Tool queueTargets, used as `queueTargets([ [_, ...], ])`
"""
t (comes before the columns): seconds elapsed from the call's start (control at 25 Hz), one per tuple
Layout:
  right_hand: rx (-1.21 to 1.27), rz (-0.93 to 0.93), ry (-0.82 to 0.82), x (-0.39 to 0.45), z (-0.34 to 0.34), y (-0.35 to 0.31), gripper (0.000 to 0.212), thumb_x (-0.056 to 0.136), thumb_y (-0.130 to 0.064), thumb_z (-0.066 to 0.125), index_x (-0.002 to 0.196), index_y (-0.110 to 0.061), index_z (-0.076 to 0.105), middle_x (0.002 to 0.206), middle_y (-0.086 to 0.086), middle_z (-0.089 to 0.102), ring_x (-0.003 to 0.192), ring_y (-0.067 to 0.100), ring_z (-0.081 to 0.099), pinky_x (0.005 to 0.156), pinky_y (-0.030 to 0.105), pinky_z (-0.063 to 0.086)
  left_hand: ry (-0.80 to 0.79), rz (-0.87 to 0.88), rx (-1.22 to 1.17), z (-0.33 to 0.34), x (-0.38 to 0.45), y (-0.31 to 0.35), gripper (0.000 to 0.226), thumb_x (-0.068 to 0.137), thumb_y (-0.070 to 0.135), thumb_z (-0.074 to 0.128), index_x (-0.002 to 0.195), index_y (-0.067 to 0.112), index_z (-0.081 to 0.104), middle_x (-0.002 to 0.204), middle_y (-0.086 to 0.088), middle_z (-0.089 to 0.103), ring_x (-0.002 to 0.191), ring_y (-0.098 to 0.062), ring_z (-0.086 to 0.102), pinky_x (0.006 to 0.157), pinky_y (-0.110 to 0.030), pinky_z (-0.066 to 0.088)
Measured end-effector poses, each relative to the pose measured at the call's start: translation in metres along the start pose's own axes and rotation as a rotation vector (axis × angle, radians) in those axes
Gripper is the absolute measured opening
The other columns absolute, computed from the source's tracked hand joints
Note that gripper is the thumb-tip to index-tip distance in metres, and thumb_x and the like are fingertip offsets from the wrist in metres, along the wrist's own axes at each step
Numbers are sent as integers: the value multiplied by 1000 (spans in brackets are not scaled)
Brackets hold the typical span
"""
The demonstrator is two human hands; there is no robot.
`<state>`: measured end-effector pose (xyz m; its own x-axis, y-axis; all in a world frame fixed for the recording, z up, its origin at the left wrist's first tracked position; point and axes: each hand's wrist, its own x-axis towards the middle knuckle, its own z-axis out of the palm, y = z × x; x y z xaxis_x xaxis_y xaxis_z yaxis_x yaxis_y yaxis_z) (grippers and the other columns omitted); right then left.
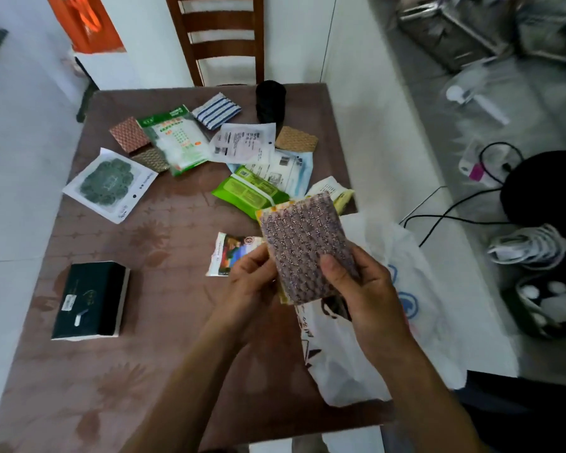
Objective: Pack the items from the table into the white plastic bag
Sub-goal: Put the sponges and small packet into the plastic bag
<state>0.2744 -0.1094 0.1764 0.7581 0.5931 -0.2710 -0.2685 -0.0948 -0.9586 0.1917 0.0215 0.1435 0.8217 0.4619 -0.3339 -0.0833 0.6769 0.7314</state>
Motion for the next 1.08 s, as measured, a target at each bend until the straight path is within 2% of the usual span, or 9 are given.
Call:
queueTargets([
  [0.08, 94, 51, 22, 0, -30, -7, 33, 79, -32, 69, 110, -21, 70, 111, 0, 74, 106, 17, 69, 89, 39, 57, 22, 6, 130, 28, 4, -14, 23, 87, 17, 51, 99, 5, 67, 86, -2, 76, 76, -10, 70, 69, -25, 56],
  [0.2, 171, 76, 204, 0, -88, -6, 26, 86, -18, 66, 113, -19, 64, 105, 0, 76, 98, 18, 72, 74, 33, 59, 152, 179, 758, 33, 16, -40, 22, 95, 32, 56, 97, 20, 74, 107, -4, 69, 98, -15, 62, 82, -36, 48],
  [0.32, -197, 205, 232, 0, -147, 2, 21, 83, -24, 74, 102, -27, 68, 102, 7, 75, 90, 23, 73, 71, 38, 58, 120, 355, 1548, 28, 38, -54, 27, 84, 36, 68, 110, 31, 69, 146, -5, 42, 135, -25, 32, 104, -46, 34],
  [0.44, -462, 363, 50, 4, -169, 11, 15, 78, -28, 79, 92, -28, 73, 93, 3, 76, 82, 18, 73, 70, 34, 57, 35, 258, 1912, 29, 66, -54, 63, 77, 39, 73, 136, 34, 50, 161, -9, 13, 145, -34, 11, 114, -52, 20],
  [0.52, -559, 397, -41, 12, -161, 20, 19, 77, -32, 80, 94, -31, 74, 93, -3, 75, 82, 14, 72, 68, 29, 57, -13, 175, 1953, 31, 79, -48, 89, 74, 30, 75, 149, 31, 26, 160, -12, 11, 141, -37, 18, 112, -51, 27],
  [0.64, -616, 295, -99, 37, -140, 33, 20, 78, -31, 79, 97, -29, 72, 98, -7, 73, 88, 10, 69, 77, 29, 56, -75, 235, 1786, 36, 85, -39, 112, 69, 5, 69, 154, 30, 1, 150, -13, 30, 126, -36, 38, 98, -49, 44],
  [0.8, -574, 138, -106, 85, -101, 42, 10, 81, -22, 77, 90, -23, 72, 97, -6, 73, 94, 12, 68, 86, 32, 54, -107, 313, 1677, 24, 87, -35, 111, 70, -2, 68, 154, 32, 5, 150, -8, 33, 128, -32, 43, 94, -46, 50],
  [0.92, -718, 66, -95, 111, -79, 46, 29, 88, -23, 68, 116, -18, 69, 120, 3, 68, 114, 20, 62, 101, 33, 47, -113, 332, 1640, 11, 82, -34, 108, 73, 1, 73, 151, 38, 9, 155, -3, 26, 133, -28, 41, 86, -44, 55],
  [1.08, -933, -122, -123, 68, -73, 38, 20, 90, -25, 66, 108, -19, 73, 108, -1, 74, 96, 11, 67, 88, 25, 54, -70, 344, 1553, 3, 70, -33, 83, 81, 16, 67, 151, 27, 24, 153, -4, 33, 126, -27, 48, 89, -36, 50],
])
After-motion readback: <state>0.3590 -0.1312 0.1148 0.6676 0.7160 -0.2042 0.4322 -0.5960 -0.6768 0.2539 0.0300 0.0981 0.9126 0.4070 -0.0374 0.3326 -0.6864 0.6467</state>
